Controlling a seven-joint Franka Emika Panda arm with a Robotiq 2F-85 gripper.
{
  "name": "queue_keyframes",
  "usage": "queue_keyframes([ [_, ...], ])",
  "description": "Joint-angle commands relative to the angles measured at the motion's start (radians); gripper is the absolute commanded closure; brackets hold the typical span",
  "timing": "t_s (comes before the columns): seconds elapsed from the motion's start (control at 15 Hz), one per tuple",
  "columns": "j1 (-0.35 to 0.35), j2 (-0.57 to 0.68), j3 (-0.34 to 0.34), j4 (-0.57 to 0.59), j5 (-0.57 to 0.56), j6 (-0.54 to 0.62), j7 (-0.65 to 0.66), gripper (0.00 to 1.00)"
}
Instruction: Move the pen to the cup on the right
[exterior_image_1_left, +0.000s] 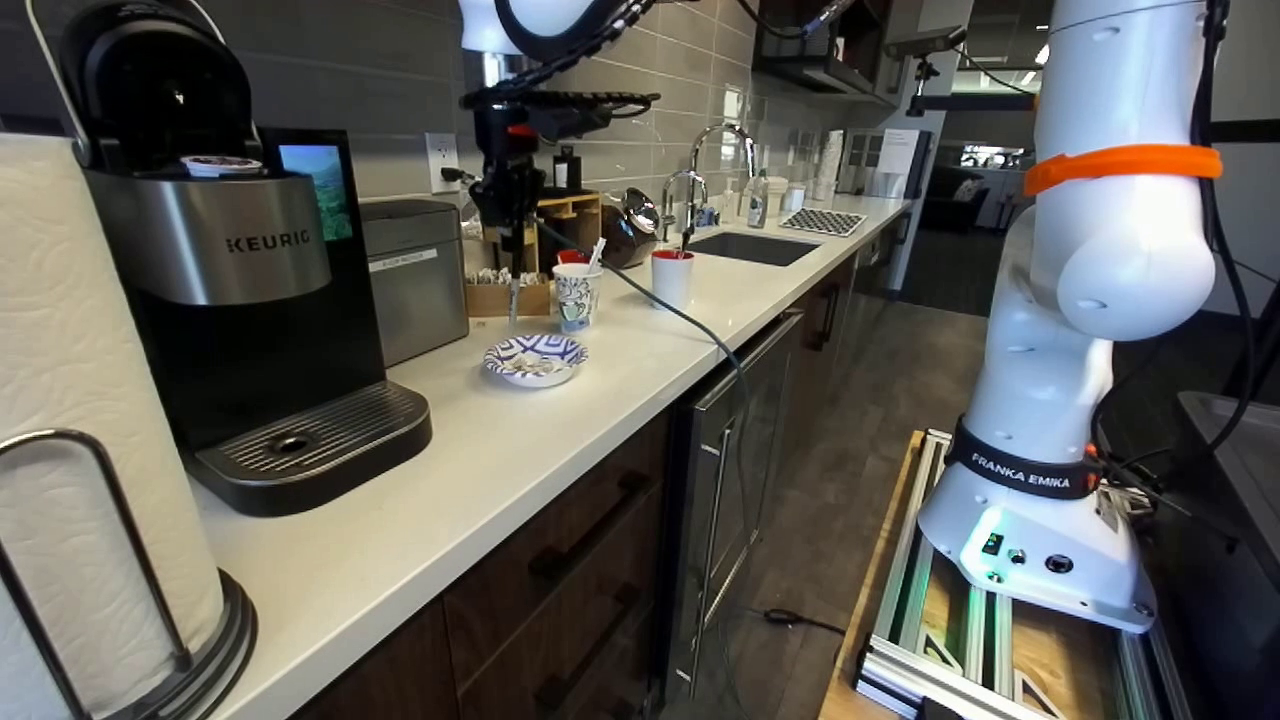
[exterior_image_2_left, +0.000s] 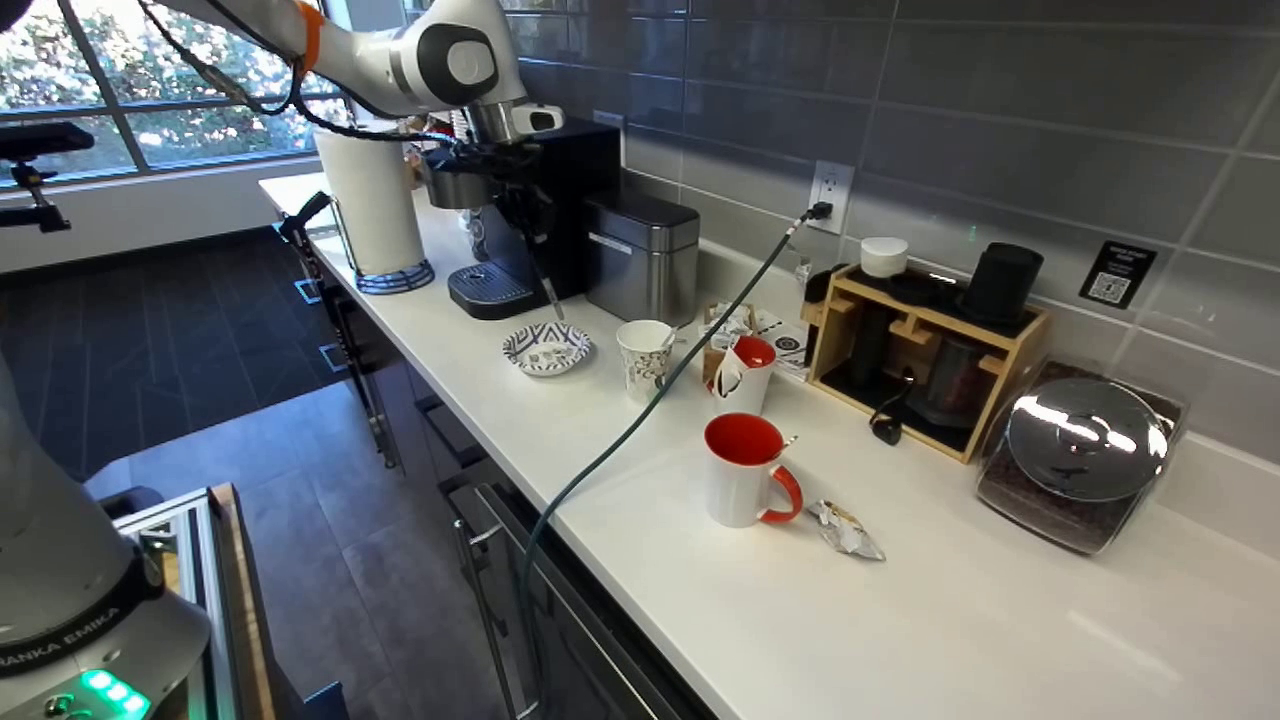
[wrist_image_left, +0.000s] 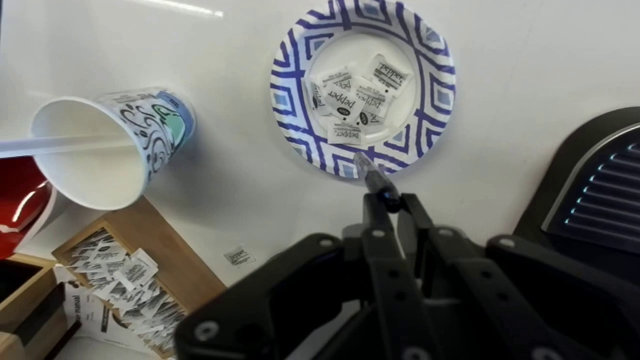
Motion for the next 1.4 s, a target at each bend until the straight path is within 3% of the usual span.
queue_keyframes([
  [0.0,-0.07,-0.037,-0.056,0.028,0.046,-0.055,0.007,0.97],
  [0.6,-0.301,0.079,-0.267,0.296,0.157,-0.241,0.042,0.97],
  [0.8,-0.33,0.119,-0.295,0.368,0.182,-0.292,0.129,0.97],
  [1.33,-0.32,0.243,-0.339,0.457,0.131,-0.265,0.424,0.97],
])
